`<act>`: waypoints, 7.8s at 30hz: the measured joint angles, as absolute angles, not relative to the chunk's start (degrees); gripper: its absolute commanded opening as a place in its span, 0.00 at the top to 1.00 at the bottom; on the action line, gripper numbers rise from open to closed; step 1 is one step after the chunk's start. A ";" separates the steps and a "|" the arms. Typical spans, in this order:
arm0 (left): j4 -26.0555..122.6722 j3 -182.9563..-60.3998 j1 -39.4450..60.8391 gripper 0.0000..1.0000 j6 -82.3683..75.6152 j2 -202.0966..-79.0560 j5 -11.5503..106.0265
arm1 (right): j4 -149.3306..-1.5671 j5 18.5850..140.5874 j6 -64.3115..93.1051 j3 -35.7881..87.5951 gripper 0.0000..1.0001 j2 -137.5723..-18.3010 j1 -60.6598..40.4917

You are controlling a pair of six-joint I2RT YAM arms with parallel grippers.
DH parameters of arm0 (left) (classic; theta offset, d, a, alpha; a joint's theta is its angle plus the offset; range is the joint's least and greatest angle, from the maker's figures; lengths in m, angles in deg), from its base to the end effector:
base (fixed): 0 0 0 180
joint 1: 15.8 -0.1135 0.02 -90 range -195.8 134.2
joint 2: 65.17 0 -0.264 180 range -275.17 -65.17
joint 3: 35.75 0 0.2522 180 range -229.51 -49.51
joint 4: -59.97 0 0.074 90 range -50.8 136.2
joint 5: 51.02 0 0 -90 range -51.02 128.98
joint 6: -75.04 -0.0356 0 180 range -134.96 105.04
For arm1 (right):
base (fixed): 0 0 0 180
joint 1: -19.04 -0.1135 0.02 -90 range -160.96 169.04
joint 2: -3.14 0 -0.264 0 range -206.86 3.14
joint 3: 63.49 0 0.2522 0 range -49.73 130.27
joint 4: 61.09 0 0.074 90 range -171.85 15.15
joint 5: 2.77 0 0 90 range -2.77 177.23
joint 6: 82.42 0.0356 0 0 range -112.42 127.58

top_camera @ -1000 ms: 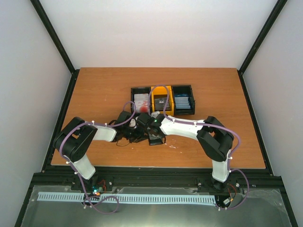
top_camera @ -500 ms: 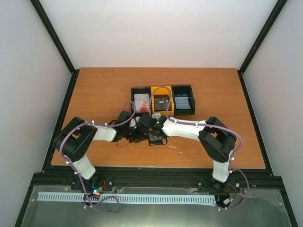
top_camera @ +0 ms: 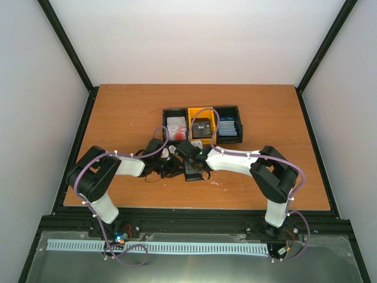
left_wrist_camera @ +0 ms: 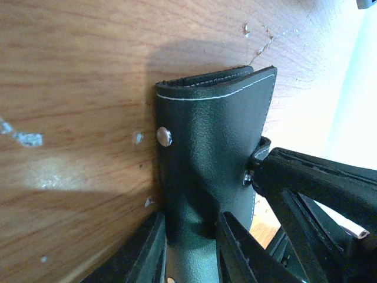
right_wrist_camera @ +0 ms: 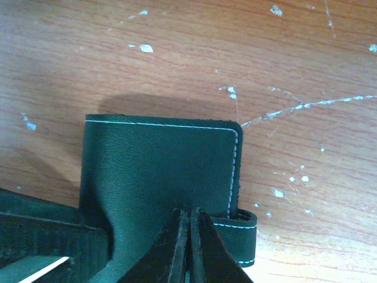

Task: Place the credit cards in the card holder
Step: Close the card holder at the center of the board.

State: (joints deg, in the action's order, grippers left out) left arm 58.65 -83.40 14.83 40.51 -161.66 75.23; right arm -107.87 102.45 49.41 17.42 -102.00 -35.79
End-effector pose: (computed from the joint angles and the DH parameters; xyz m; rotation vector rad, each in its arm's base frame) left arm 0.2316 -0.1616 0.1071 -0.2722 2.7487 -1.3346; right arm 0.2117 0.2841 0.1624 -0.2479 2.7130 0.0983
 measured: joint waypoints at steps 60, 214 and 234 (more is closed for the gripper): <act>58.65 -83.42 14.83 0.74 40.51 -161.66 75.25 | -107.43 100.51 46.13 16.99 0.97 -101.17 -35.63; 58.26 -84.21 14.76 0.75 40.40 -162.42 75.93 | -100.22 105.60 48.14 11.70 0.97 -98.59 -37.07; 58.32 -84.18 14.74 0.75 40.42 -162.44 75.95 | -99.06 105.40 48.12 11.02 0.97 -99.35 -37.07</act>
